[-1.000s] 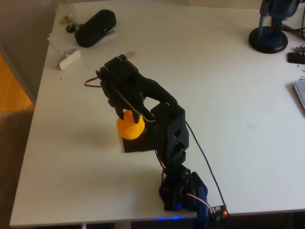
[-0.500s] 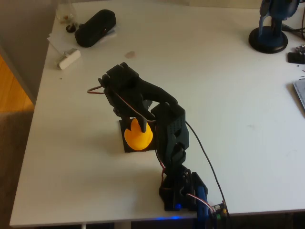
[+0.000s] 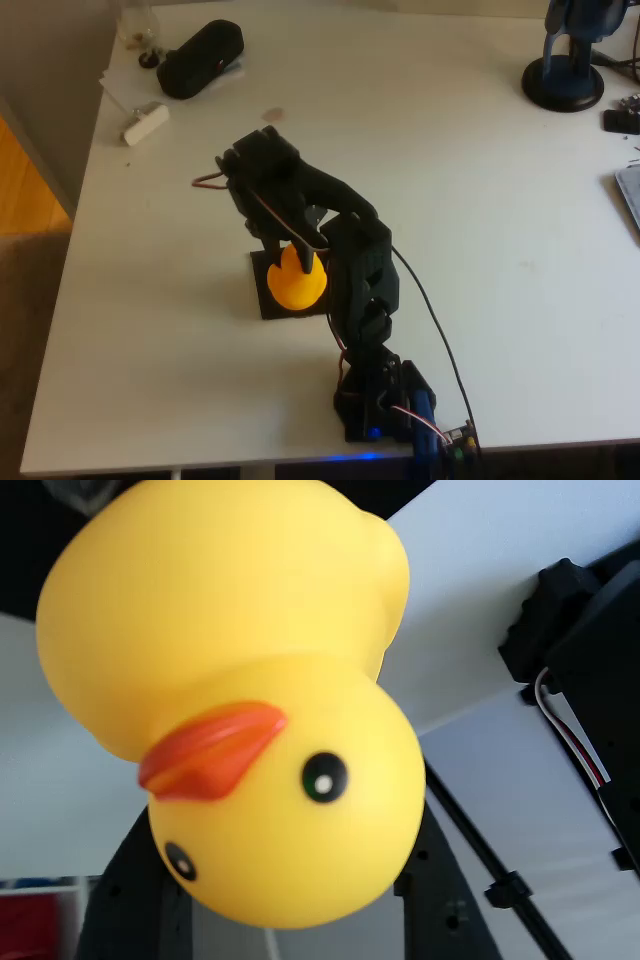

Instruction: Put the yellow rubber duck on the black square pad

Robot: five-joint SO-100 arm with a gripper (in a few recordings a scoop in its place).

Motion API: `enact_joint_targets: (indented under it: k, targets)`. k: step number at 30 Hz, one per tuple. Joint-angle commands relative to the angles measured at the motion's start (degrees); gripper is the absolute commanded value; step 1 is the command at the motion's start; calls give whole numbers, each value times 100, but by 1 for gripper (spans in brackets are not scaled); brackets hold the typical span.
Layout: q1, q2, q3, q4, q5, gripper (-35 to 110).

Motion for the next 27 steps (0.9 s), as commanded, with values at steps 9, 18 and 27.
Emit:
enact_joint_targets:
  k: [9,18,27]
  targets:
    - [229,167,9,70,-70,14]
    - [220,176,35,-439,-62,13]
    - [220,255,44,-431,-88,16]
